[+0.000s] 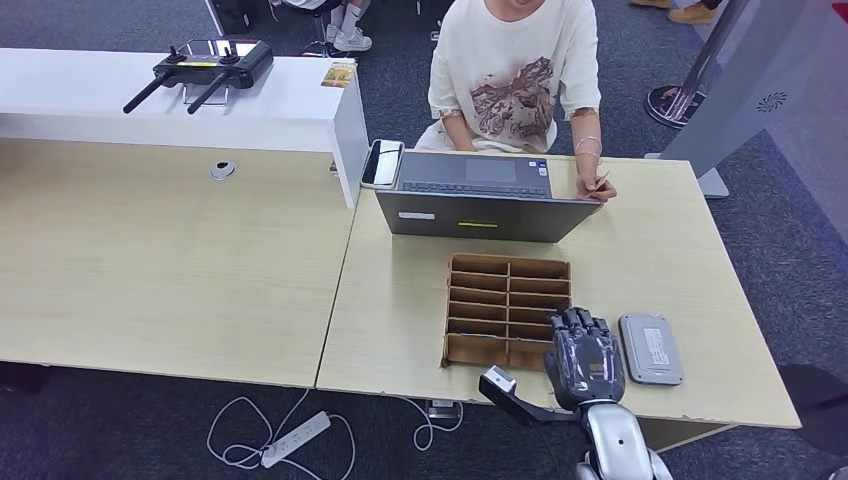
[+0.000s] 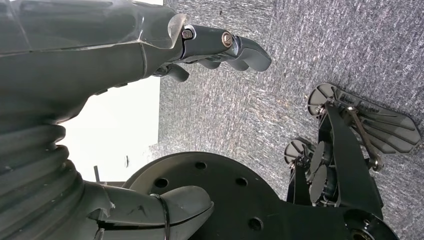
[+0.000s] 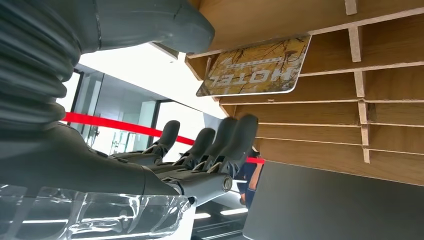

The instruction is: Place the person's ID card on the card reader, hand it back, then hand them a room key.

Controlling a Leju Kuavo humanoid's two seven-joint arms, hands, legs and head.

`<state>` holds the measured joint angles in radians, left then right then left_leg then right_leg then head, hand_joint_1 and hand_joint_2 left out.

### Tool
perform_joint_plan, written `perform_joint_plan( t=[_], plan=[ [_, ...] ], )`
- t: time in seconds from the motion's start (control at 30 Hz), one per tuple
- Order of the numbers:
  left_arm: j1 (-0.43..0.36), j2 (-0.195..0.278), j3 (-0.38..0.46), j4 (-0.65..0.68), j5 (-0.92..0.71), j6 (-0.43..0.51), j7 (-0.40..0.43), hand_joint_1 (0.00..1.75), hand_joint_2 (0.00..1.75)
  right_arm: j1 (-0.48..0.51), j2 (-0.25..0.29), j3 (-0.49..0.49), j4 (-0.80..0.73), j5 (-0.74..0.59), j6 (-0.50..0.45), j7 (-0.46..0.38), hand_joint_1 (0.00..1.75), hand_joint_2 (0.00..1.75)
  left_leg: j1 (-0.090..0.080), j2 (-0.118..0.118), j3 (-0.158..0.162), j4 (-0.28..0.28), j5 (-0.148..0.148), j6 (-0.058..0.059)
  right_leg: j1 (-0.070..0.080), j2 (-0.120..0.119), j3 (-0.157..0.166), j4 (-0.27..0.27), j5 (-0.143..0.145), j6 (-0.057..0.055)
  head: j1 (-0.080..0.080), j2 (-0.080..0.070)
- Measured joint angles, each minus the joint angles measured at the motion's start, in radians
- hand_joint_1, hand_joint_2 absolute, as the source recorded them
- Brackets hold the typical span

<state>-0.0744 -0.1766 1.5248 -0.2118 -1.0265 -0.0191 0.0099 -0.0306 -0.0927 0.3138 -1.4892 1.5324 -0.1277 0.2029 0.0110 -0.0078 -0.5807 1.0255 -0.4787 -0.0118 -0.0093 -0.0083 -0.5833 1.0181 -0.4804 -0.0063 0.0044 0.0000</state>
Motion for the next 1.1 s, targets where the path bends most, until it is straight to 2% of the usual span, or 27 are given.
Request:
perform_joint_plan(
  t=[0.2, 0.9, 1.1],
  plan=[
    [0.000, 0.000, 0.000, 0.000, 0.003, 0.000, 0.000, 0.00, 1.75, -0.003, 0.000, 0.004, 0.006, 0.000, -0.001, 0.001, 1.24, 1.75, 0.000, 0.000, 0.000, 0.000, 0.000, 0.000, 0.000, 0.000, 0.000, 0.000, 0.000, 0.000, 0.000, 0.000],
    [0.000, 0.000, 0.000, 0.000, 0.012, 0.006, 0.000, 0.00, 1.75, -0.019, -0.002, 0.012, 0.027, -0.007, -0.010, -0.004, 1.33, 1.75, 0.000, 0.000, 0.000, 0.000, 0.000, 0.000, 0.000, 0.000, 0.000, 0.000, 0.000, 0.000, 0.000, 0.000],
    [0.000, 0.000, 0.000, 0.000, 0.012, 0.006, 0.000, 0.00, 1.75, -0.020, -0.004, 0.014, 0.030, -0.008, -0.017, -0.005, 1.48, 1.75, 0.000, 0.000, 0.000, 0.000, 0.000, 0.000, 0.000, 0.000, 0.000, 0.000, 0.000, 0.000, 0.000, 0.000]
  ],
)
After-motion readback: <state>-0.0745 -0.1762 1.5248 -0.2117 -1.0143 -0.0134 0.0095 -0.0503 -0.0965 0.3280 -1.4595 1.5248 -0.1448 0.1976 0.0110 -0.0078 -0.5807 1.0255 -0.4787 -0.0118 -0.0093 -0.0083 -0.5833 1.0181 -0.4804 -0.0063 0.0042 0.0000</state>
